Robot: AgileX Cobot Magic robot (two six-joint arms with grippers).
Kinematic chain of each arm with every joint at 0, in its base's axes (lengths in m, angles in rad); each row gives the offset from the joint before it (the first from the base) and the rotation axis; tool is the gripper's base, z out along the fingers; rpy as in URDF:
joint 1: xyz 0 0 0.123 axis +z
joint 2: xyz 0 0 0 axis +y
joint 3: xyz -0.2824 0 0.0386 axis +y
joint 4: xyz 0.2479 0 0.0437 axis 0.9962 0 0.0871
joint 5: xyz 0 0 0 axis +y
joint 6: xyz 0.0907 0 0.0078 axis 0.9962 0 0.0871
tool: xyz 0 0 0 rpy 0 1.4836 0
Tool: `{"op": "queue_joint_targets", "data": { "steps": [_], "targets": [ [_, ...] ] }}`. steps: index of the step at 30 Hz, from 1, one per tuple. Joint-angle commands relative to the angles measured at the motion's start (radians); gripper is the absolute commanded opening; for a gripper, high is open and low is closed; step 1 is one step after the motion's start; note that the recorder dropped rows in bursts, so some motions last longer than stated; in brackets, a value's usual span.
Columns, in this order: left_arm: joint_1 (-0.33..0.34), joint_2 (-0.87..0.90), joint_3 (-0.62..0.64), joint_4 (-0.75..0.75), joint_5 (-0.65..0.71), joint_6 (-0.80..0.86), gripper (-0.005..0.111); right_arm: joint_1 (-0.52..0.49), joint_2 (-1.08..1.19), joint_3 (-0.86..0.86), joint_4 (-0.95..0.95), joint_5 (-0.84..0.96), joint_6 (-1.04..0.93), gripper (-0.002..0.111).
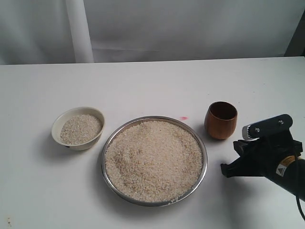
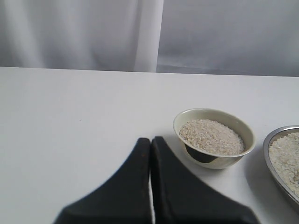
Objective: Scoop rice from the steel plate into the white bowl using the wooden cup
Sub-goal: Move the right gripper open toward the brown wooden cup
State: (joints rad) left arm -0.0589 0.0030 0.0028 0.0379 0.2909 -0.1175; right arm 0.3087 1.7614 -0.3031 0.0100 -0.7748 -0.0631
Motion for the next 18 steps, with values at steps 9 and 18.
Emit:
{"op": "queue_joint_targets", "data": {
  "steps": [9,18],
  "targets": [
    [-0.004,-0.003,-0.003,-0.005,-0.005,-0.004,0.000,-0.009,0.004,0.003,0.010,-0.078,0.002,0.099],
    [-0.004,-0.003,-0.003,-0.005,-0.005,-0.004,0.000,-0.009,0.004,0.003,-0.010,-0.087,0.016,0.104]
  ]
}}
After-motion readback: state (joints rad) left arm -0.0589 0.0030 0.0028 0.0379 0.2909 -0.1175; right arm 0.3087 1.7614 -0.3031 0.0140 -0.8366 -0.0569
